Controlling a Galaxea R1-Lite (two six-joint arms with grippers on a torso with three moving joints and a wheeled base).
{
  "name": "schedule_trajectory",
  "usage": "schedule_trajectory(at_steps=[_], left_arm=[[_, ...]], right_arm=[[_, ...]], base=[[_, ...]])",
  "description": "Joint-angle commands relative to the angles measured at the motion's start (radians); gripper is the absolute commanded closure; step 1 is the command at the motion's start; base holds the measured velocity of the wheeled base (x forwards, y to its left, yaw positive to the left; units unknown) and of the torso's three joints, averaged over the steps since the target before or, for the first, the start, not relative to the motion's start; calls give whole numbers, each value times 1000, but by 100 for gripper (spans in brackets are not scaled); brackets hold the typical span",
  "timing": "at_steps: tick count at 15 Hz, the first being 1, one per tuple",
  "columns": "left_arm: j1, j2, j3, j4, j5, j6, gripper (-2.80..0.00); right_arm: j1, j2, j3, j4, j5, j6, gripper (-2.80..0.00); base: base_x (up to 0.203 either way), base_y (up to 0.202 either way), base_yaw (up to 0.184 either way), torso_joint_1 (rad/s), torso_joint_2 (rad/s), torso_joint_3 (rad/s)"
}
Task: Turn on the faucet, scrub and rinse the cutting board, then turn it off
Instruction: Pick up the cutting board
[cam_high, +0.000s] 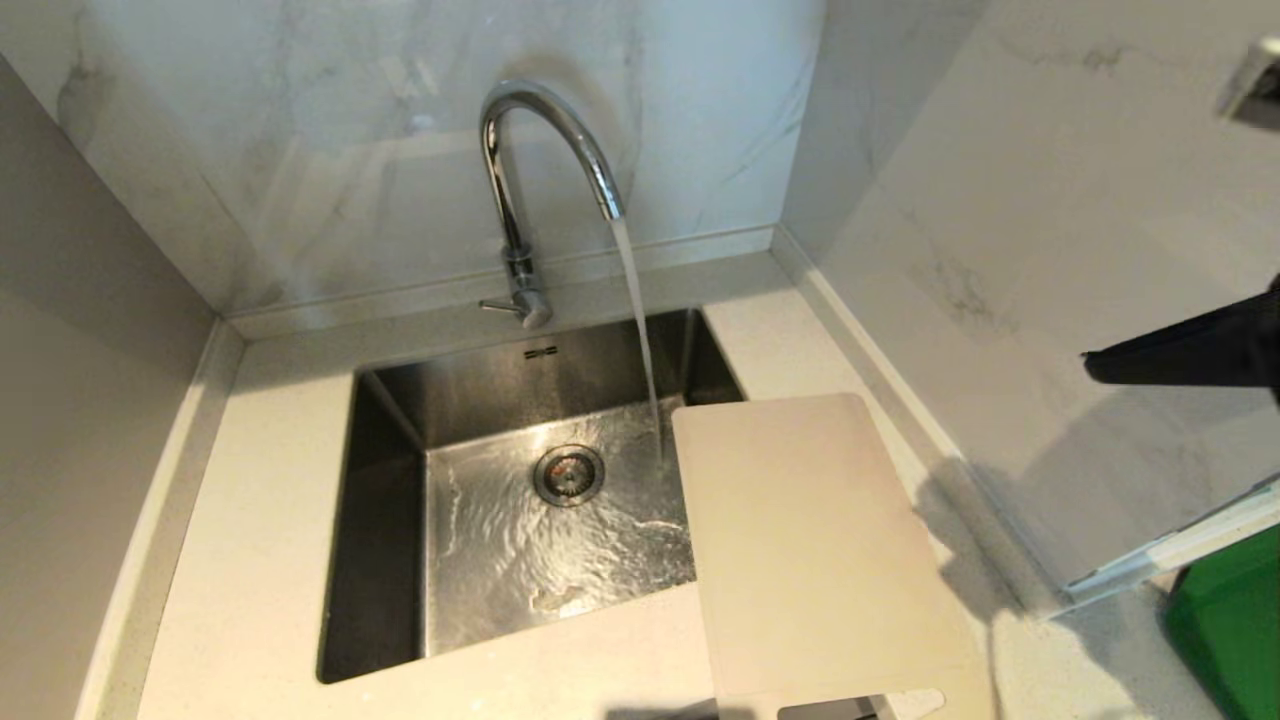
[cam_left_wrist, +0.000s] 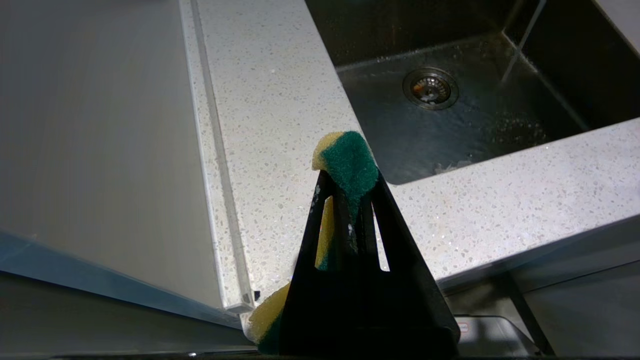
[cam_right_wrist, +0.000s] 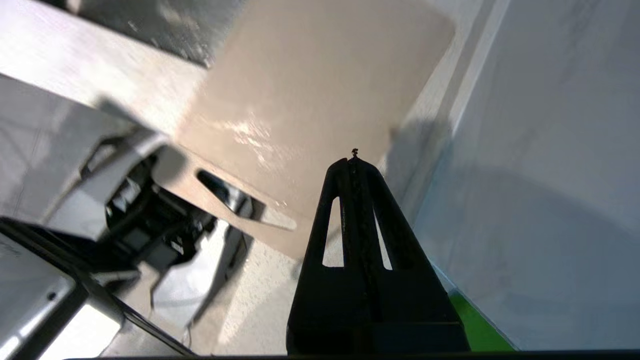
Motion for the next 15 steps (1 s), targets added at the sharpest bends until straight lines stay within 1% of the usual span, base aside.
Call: schedule_trajectory(at_steps=[1,2,5,6,7,8,10,12,15], left_arm=[[0,2,0,0,0,0,0],[0,2,0,0,0,0,0],[0,2,-1,0,0,-1,0],[0,2,0,0,0,-1,0],[0,2,0,0,0,-1,0],[0,2,0,0,0,-1,0],[0,2,0,0,0,-1,0],[0,2,0,-1,0,-1,0],[0,2,0,-2,0,-1,0]], right_arm=[[36,113,16,10,-110,-11,0],[76,133,24,10,-190,-18,0],[204,173,50,12,-336,-20,0],[247,191,65,12,-400,-18,0],[279,217,76,12,-427,-18,0],[306,239,82,13,-435,-17,0],[336,248,138,12,-453,-22,0],[343,237,213,10,-456,-42,0],[345,181,363,-10,-441,-85,0]], base=[[0,0,0,0,0,0],[0,0,0,0,0,0],[0,0,0,0,0,0],[0,0,0,0,0,0],[0,0,0,0,0,0],[0,0,0,0,0,0],[0,0,0,0,0,0],[0,0,0,0,0,0],[0,0,0,0,0,0]])
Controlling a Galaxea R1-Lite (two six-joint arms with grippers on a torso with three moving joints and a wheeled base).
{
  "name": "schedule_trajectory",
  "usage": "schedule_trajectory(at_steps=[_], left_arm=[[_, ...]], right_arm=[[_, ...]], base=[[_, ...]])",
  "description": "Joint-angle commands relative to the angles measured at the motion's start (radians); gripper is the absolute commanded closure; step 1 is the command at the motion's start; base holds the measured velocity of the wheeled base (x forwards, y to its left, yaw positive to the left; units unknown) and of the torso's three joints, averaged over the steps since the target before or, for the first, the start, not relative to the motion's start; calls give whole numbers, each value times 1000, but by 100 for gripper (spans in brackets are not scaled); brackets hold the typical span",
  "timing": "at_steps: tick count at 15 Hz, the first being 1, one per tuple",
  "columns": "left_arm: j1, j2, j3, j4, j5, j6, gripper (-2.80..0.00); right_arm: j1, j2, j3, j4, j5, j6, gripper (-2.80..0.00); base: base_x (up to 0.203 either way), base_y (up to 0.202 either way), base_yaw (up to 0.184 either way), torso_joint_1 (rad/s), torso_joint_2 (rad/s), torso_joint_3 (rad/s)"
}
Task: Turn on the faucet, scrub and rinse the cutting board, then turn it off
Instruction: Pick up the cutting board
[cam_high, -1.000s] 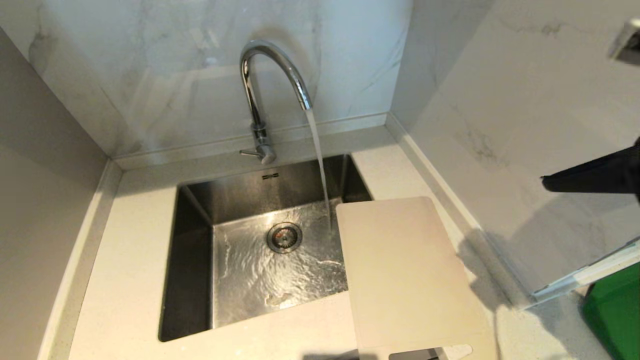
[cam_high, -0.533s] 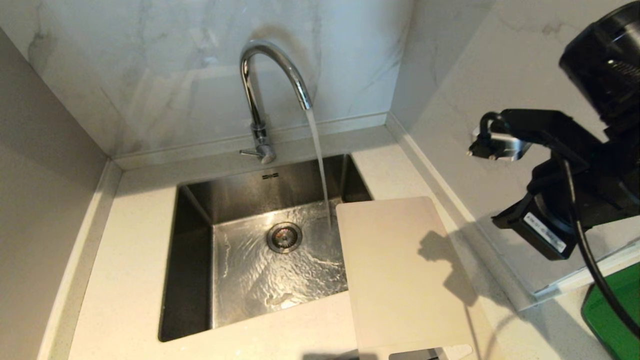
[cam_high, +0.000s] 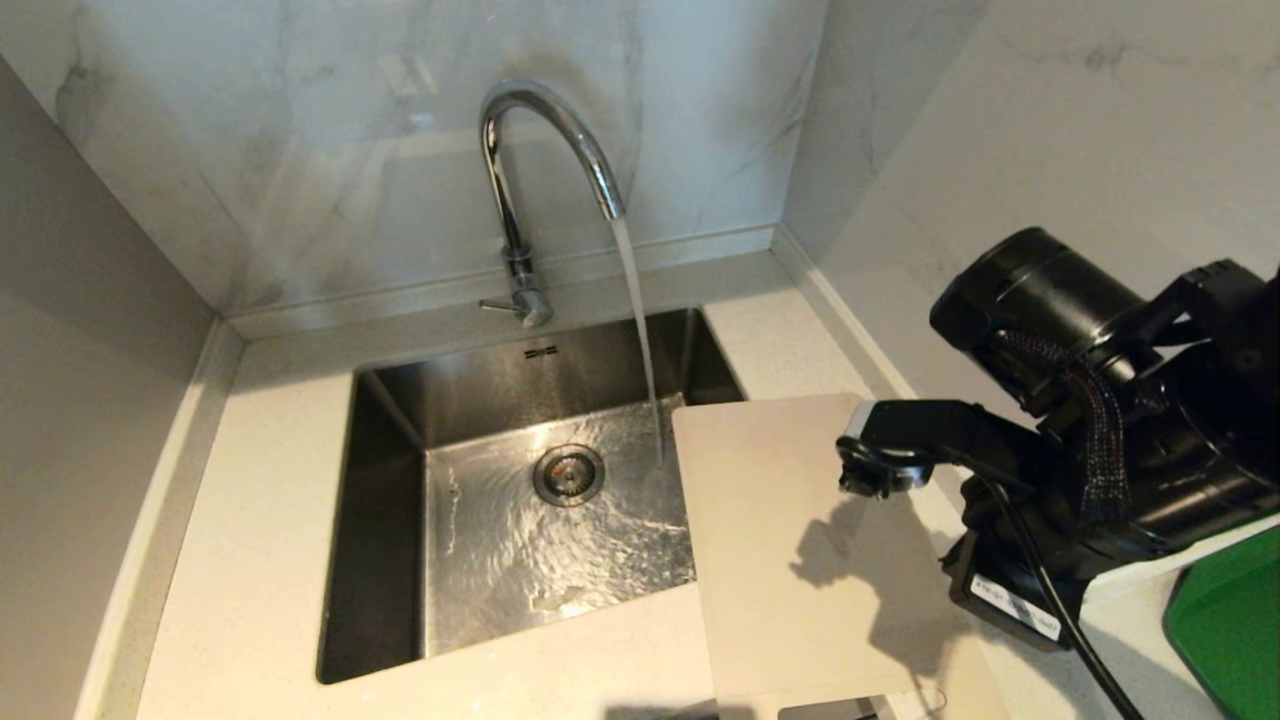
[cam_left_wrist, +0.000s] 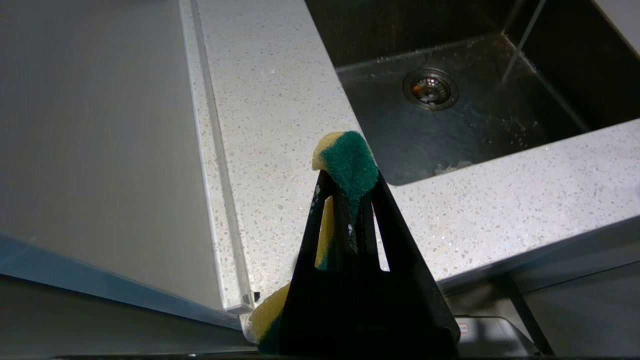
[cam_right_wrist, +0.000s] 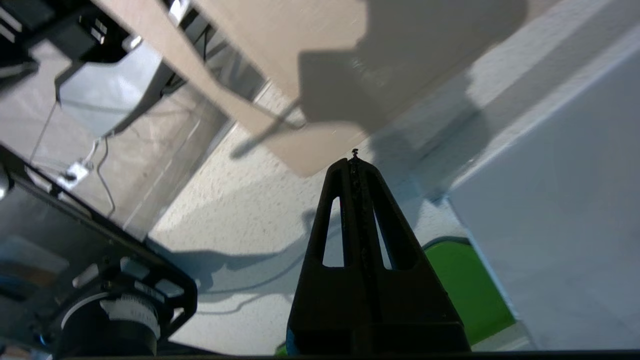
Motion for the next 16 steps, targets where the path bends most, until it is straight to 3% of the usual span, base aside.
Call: schedule_trajectory(at_steps=[1,4,7,15,16], left_arm=[[0,2,0,0,0,-1,0],[0,2,0,0,0,-1,0],[0,2,0,0,0,-1,0],[0,2,0,0,0,-2,0],[0,2,0,0,0,-2,0]], right_arm=[[2,-54,132,-39,16,-33,0],[4,-93,343,-204,38,-119,0],[4,-95,473,-364,118,-165,0],[17,61,540,-569,123,-211,0],[22,60,537,-577,122,-216,-280]], base=[[0,0,0,0,0,0],[0,0,0,0,0,0],[0,0,0,0,0,0],[0,0,0,0,0,0],[0,0,0,0,0,0]])
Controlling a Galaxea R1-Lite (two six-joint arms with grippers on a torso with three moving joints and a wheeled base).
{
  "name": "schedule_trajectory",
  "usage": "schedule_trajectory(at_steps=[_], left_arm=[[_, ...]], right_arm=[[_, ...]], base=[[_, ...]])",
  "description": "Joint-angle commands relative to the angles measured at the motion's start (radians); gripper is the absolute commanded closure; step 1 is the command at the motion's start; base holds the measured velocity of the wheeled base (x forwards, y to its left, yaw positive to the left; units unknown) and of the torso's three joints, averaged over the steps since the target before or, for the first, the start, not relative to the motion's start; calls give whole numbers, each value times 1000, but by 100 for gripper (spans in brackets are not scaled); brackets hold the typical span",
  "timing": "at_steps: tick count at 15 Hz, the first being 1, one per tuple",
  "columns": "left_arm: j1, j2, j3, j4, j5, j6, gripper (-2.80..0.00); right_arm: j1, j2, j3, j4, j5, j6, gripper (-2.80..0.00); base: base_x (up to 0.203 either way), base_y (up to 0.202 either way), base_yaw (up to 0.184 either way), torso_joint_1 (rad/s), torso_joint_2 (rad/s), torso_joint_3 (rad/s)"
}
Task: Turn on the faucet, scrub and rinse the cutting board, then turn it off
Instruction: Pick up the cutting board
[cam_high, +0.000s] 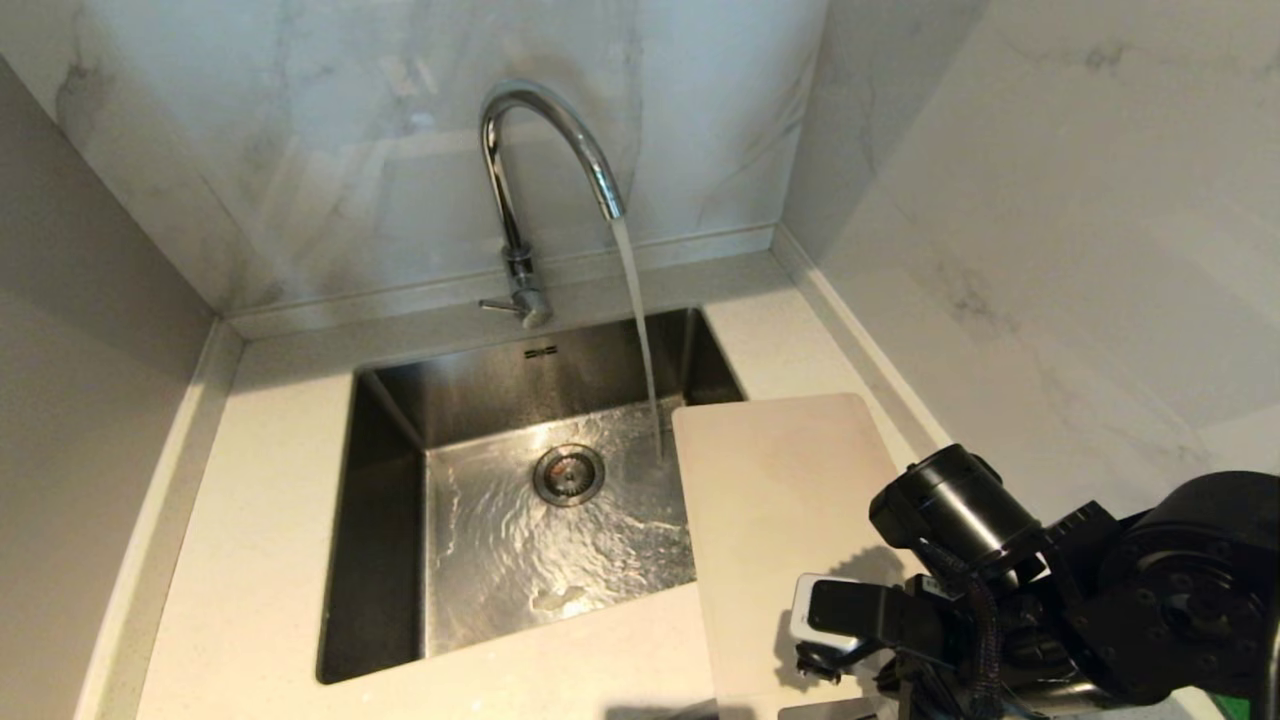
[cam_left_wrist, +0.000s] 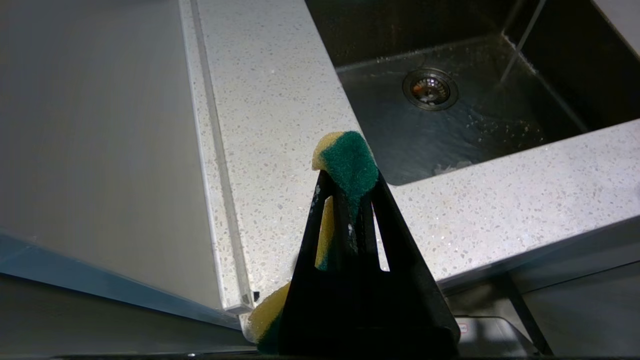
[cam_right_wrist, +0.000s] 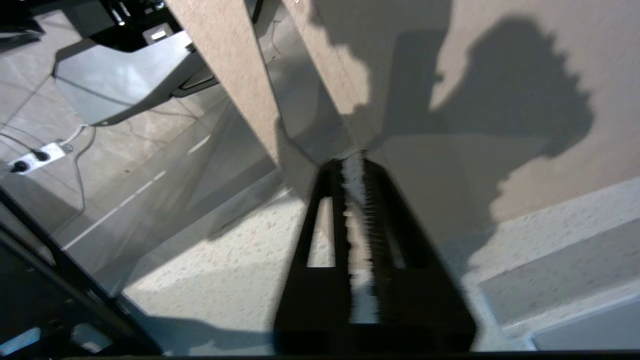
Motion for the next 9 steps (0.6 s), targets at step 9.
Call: schedule_trajectory(at_steps=[9], left_arm=[[0,2,0,-3,2,0,0]], right_arm=[[11,34,119,-169,7,-95,-280]], base=[[0,0,0,0,0,0]])
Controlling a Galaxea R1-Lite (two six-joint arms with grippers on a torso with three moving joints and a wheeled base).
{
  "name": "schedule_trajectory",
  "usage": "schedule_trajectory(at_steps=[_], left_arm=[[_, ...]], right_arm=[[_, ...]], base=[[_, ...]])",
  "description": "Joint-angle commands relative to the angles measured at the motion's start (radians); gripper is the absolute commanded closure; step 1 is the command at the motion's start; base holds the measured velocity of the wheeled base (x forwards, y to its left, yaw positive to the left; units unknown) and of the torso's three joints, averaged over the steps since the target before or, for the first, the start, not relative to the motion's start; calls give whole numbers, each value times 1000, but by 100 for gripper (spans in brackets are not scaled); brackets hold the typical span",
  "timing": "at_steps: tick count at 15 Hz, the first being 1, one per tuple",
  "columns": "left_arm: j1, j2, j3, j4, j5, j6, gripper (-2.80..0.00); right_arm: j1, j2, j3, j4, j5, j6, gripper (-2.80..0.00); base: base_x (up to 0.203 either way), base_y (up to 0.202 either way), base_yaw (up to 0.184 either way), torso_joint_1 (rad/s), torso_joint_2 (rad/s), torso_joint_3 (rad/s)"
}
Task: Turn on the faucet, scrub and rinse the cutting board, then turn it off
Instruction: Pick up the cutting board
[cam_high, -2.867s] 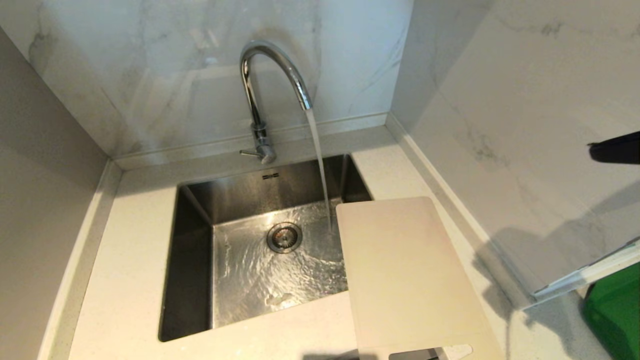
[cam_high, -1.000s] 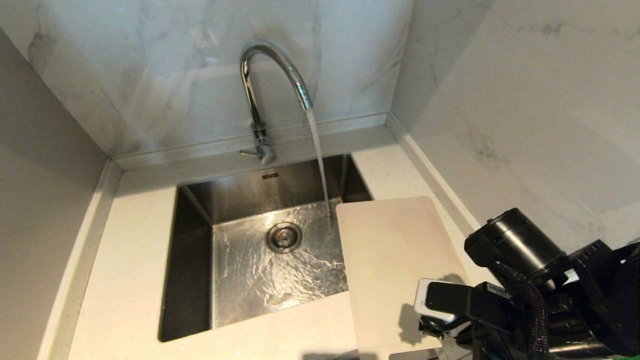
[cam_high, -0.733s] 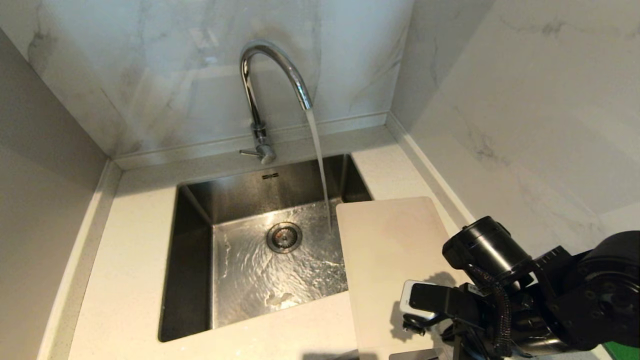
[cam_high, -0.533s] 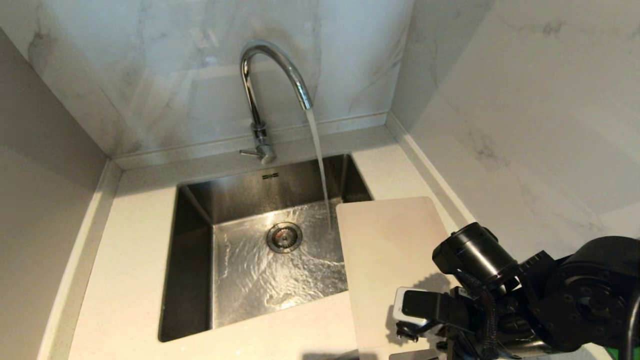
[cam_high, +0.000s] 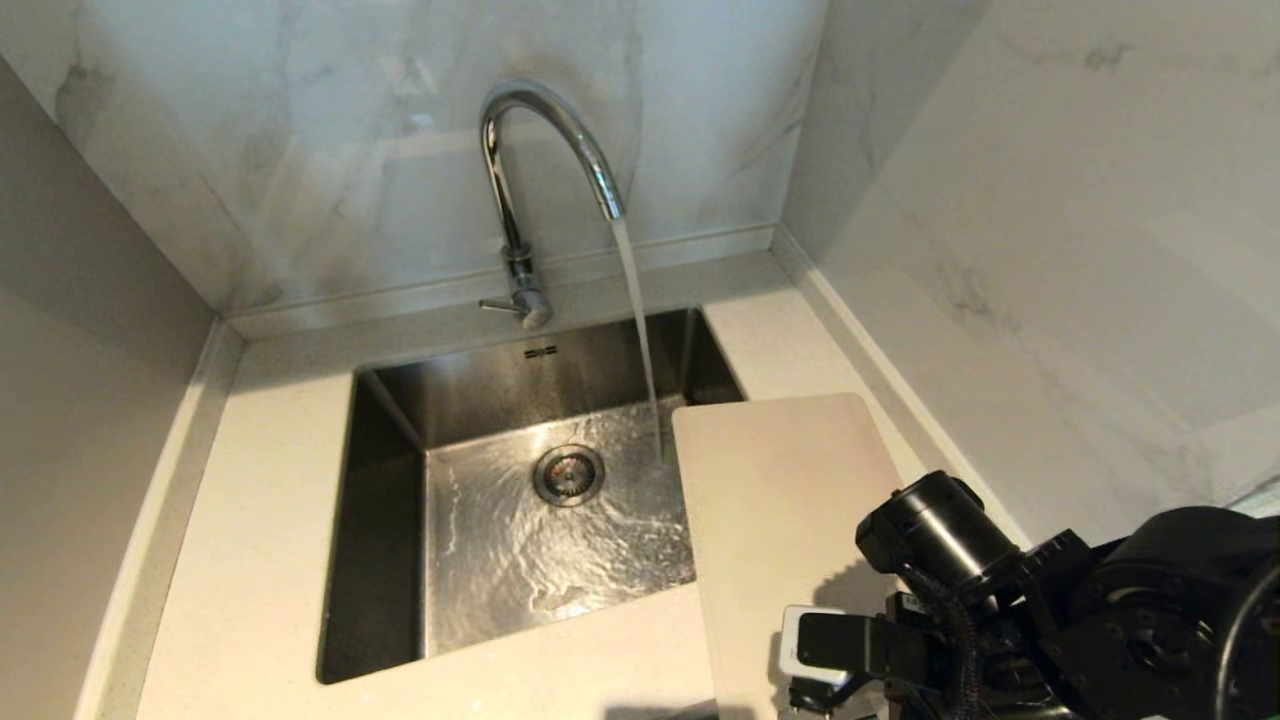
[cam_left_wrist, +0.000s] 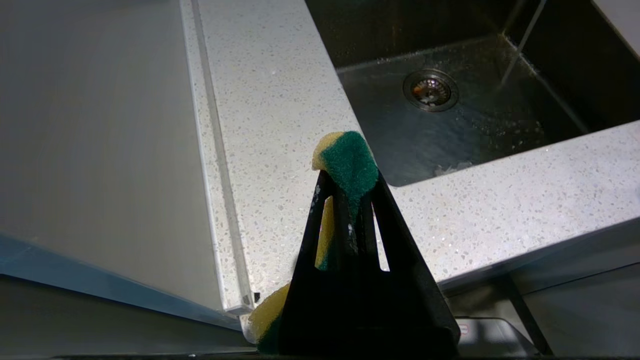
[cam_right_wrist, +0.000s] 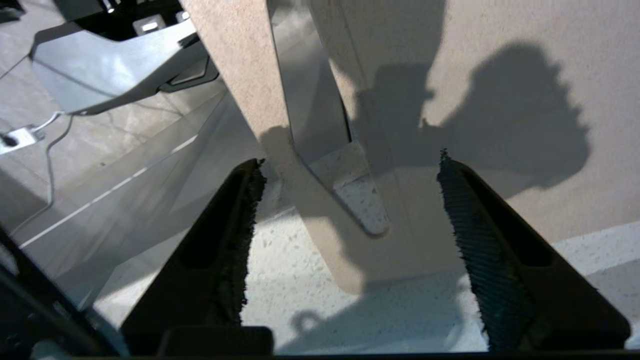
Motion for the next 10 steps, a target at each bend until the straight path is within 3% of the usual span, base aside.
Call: schedule_trajectory(at_steps=[1,3,5,10], left_arm=[[0,2,0,-1,0,-2,0],[0,2,0,-1,0,-2,0],[0,2,0,-1,0,-2,0],[0,2,0,-1,0,-2,0]], right_arm=[[-3,3,83,-126,3,-33,-280],[-11,-4,157,-239,24,-148,-280],[-13,5,185,-259,57,-239,-280],[-17,44,193,-262,92,-317,-280]], base=[[0,0,0,0,0,0],[0,0,0,0,0,0],[0,0,0,0,0,0],[0,0,0,0,0,0]])
